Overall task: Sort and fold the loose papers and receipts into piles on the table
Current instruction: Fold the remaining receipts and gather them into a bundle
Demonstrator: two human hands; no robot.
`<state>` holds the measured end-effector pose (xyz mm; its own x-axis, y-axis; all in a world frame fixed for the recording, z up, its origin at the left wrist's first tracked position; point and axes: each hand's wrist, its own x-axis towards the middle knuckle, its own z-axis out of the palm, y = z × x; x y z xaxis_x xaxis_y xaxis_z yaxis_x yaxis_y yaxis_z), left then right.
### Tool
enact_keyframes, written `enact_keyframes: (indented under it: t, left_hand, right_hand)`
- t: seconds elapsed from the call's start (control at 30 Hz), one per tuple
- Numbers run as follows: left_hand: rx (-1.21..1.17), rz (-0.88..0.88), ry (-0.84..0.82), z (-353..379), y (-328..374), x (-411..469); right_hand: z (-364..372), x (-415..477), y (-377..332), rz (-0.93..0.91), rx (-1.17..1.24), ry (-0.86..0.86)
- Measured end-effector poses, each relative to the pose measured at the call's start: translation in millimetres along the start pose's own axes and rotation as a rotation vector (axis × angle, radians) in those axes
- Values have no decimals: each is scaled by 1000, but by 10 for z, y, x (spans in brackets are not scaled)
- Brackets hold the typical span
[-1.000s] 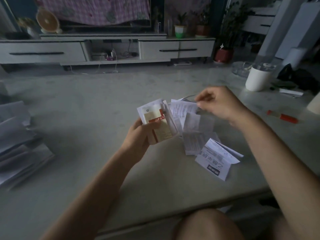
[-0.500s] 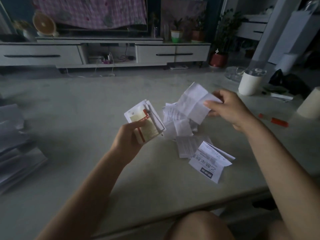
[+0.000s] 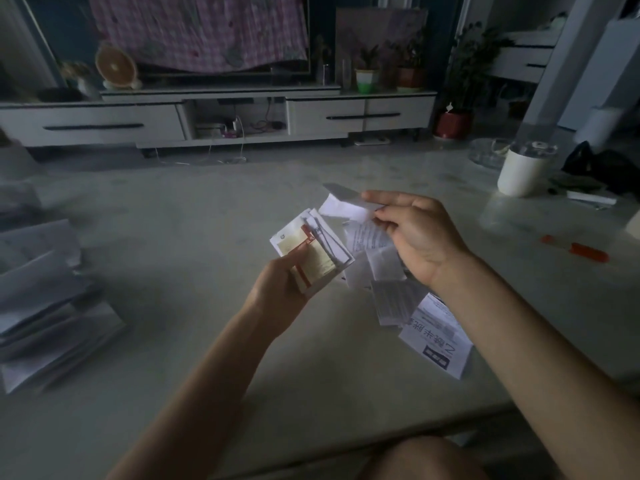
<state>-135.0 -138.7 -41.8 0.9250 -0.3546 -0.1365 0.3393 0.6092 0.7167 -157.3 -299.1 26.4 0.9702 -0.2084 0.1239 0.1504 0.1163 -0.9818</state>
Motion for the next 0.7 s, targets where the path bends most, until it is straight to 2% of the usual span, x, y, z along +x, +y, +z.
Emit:
enact_keyframes:
  t: [0.17,0.2,0.23,0.33,0.53,0.6,0.7]
  left_hand:
    - [-25,1,-11,-10,1,21]
    - [-14,8,-24,-9,0,19]
    - [4,16,-34,-9,-3,17]
    - [54,46,-62,-18,-7,14]
    - [132,14,-17,-69,-27,32]
    - [148,-1,-6,-66,-42,26]
    - [151,-14,-21,-70,-68,22]
  right_hand:
    - [15,-23,-19,48,257,64]
    - [31,-26,36,51,188,67]
    - [51,-34,115,29,19,82]
    - [78,-52,325,-148,-461,100]
    - [75,-54,286,-170,-693,-72]
    - [88,-62,305,-244,-761,-77]
    - [63,-70,308,-378,-884,54]
